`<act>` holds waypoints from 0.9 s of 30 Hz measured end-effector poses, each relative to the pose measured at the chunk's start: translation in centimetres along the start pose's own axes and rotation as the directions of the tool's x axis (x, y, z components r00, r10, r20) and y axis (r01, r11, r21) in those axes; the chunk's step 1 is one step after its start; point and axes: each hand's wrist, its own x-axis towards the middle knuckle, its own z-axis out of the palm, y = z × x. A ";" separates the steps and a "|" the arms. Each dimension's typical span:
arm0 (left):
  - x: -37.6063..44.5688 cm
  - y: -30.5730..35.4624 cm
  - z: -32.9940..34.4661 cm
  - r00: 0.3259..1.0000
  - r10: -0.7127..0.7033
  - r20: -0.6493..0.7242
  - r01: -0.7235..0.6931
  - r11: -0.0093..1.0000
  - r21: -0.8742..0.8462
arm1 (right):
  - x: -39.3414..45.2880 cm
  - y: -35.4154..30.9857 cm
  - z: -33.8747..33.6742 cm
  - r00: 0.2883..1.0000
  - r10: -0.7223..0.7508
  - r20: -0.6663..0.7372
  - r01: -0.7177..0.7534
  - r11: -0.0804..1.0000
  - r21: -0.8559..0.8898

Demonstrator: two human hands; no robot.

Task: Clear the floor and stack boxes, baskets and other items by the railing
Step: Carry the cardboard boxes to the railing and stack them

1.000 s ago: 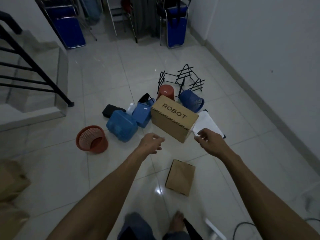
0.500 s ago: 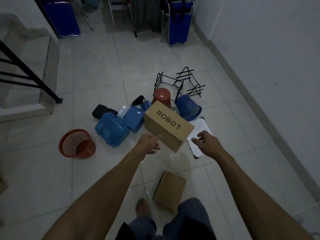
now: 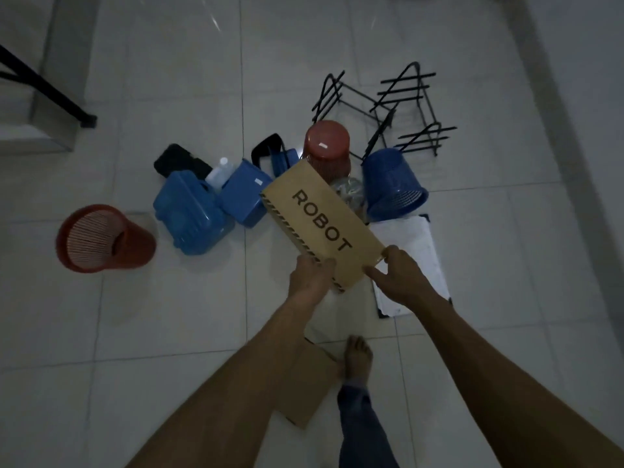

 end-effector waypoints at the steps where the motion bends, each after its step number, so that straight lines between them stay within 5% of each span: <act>1: 2.3 -0.6 2.3 0.999 -0.040 -0.029 0.039 0.999 -0.014 | 2.9 1.6 0.4 1.000 -0.010 0.015 0.010 1.000 -0.008; 7: 14.7 -5.2 11.5 0.951 -0.202 -0.235 0.171 0.975 -0.145 | 16.9 8.0 3.6 0.997 0.014 0.070 -0.011 0.999 -0.042; 13: 24.0 -8.5 12.4 0.920 -0.254 -0.299 0.178 0.949 -0.259 | 24.7 11.3 7.7 0.984 0.089 0.154 -0.101 0.992 0.076; 20: 26.2 -9.9 11.5 0.914 -0.292 -0.283 0.145 0.884 -0.445 | 24.2 11.9 10.2 0.990 0.006 0.138 -0.006 1.000 0.003; 27: 22.8 -10.4 4.4 0.942 -0.210 -0.261 0.098 0.918 -0.385 | 19.9 6.2 11.1 0.987 -0.091 0.130 0.071 0.986 0.149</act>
